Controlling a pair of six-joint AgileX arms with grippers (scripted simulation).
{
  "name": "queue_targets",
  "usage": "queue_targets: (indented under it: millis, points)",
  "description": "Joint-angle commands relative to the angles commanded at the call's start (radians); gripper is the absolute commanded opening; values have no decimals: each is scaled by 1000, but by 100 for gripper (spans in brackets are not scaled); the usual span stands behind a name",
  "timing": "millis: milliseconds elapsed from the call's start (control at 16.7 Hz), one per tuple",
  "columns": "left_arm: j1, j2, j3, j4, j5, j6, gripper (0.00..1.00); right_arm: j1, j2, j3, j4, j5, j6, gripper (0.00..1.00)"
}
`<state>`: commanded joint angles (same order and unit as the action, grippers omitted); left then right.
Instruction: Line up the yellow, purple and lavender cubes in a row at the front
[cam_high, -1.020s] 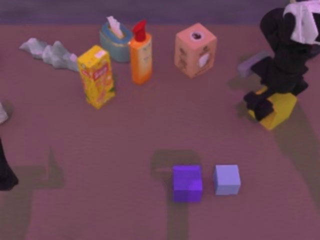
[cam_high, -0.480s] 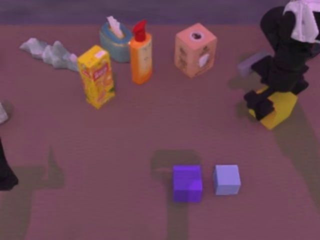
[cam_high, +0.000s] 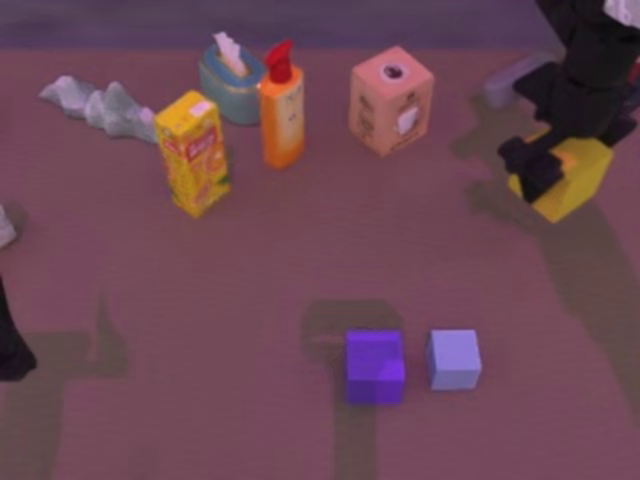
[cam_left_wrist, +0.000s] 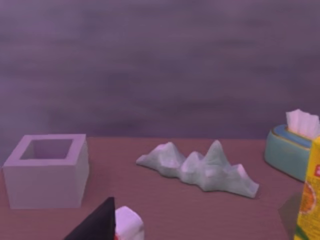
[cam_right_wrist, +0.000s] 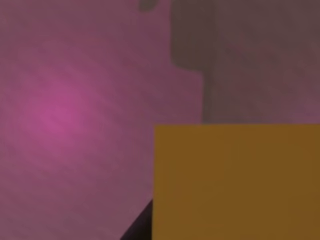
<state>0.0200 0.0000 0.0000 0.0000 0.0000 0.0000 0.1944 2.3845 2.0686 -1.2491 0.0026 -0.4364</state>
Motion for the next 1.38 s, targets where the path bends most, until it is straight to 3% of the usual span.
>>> queue_targets:
  millis: [300, 540, 720, 1140, 1380]
  points:
    - [0, 0, 0, 0, 0, 0, 100, 5, 5, 5, -1, -1, 14, 0]
    - [0, 0, 0, 0, 0, 0, 100, 98, 35, 62, -31, -1, 165, 0]
    - [0, 0, 0, 0, 0, 0, 100, 222, 74, 125, -73, -2, 386, 0]
    - [0, 0, 0, 0, 0, 0, 100, 554, 148, 253, -177, -7, 1065, 0]
    - [0, 0, 0, 0, 0, 0, 100, 697, 147, 306, -198, 1, 1317, 0]
